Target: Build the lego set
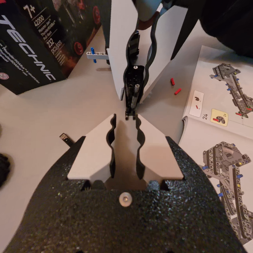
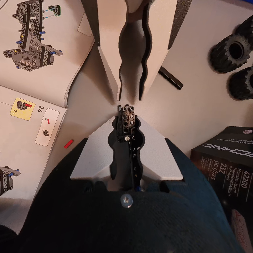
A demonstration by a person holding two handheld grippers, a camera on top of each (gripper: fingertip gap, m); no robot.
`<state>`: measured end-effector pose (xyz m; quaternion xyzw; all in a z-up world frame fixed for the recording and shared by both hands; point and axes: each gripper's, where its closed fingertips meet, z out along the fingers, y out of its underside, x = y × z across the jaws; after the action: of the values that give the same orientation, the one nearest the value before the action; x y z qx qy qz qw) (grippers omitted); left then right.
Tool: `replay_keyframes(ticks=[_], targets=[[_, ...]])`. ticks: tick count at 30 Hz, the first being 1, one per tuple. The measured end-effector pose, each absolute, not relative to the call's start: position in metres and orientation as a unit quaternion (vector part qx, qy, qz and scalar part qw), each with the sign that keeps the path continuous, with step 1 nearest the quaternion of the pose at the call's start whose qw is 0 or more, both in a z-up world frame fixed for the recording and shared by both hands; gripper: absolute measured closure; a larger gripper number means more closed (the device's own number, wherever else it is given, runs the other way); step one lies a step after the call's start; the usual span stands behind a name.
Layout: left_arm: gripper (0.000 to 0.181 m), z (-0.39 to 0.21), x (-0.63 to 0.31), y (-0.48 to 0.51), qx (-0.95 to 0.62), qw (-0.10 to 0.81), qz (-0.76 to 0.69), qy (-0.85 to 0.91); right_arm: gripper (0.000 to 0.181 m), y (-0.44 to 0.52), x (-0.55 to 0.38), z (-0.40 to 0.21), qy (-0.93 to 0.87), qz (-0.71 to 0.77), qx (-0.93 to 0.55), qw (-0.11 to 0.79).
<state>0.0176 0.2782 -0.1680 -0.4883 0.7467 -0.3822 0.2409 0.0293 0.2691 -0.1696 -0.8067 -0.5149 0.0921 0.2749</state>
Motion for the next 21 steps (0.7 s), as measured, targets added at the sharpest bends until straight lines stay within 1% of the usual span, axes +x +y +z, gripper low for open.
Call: replay_keyframes(ticks=[1,4,8,11,14,17,21], targets=[[0.158,-0.169,0.018,0.278,-0.487,0.242,-0.378,0.75,0.159,0.269,0.029,-0.17,-0.516,0.092,-0.807,0.273],[0.156,-0.176,0.017,0.283,-0.492,0.246,-0.349,0.759,0.16,0.269,0.029,-0.17,-0.518,0.095,-0.805,0.273],[0.153,-0.183,0.017,0.274,-0.496,0.219,-0.358,0.761,0.16,0.269,0.029,-0.17,-0.523,0.097,-0.802,0.272],[0.151,-0.189,0.02,0.273,-0.497,0.223,-0.338,0.767,0.16,0.268,0.029,-0.17,-0.525,0.093,-0.802,0.269],[0.156,-0.189,0.022,0.273,-0.498,0.23,-0.333,0.767,0.16,0.268,0.029,-0.17,-0.527,0.09,-0.803,0.265],[0.167,-0.189,0.021,0.27,-0.49,0.225,-0.337,0.772,0.16,0.267,0.03,-0.171,-0.531,0.085,-0.802,0.259],[0.167,-0.19,0.021,0.27,-0.492,0.213,-0.345,0.77,0.16,0.266,0.03,-0.172,-0.549,0.084,-0.795,0.246]])
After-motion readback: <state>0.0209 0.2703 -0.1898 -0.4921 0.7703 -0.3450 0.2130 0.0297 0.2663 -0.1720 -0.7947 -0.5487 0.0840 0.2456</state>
